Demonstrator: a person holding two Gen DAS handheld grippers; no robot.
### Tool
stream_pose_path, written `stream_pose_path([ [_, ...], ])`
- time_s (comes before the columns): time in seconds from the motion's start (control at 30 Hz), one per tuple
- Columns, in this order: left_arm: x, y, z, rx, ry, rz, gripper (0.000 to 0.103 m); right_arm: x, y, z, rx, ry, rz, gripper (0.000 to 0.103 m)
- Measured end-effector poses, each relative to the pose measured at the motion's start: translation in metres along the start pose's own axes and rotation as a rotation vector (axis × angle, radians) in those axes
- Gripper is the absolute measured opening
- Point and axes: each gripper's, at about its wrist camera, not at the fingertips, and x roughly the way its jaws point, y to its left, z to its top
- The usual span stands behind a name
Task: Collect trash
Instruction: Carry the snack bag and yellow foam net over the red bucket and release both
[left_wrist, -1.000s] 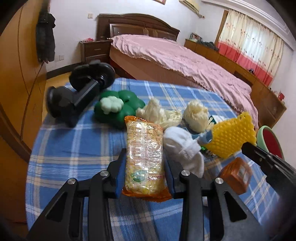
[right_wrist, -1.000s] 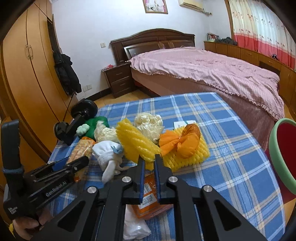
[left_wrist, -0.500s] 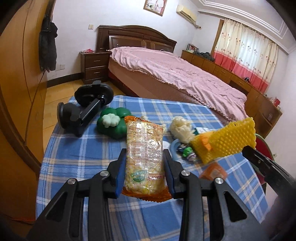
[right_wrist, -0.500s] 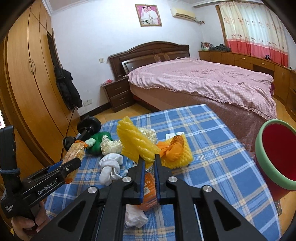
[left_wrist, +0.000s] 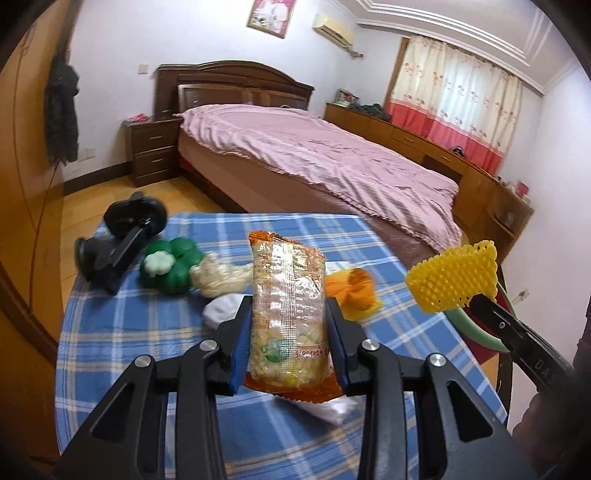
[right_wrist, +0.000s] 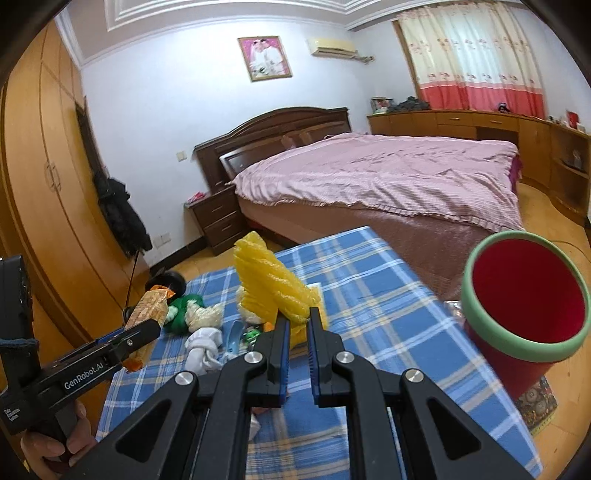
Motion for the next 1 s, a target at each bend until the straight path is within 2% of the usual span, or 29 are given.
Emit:
stream_pose_path([
  [0.4, 0.027, -0.079, 0.013, 0.099, 0.054, -0.109, 0.038, -0.032, -0.080, 0.010, 0.132, -0.083, -0.099, 0.011],
  [0.73, 0.068, -0.157, 0.012, 0.195, 0.119, -0.199, 0.037, -0.047, -0.162, 0.007, 0.254, -0.119, -0.216, 0.011],
  [1.0, 0.110, -0.214, 0.007, 0.260, 0.179, -0.285, 0.037, -0.044, -0.222, -0.003, 0.340, -0.109, -0.302, 0.011],
])
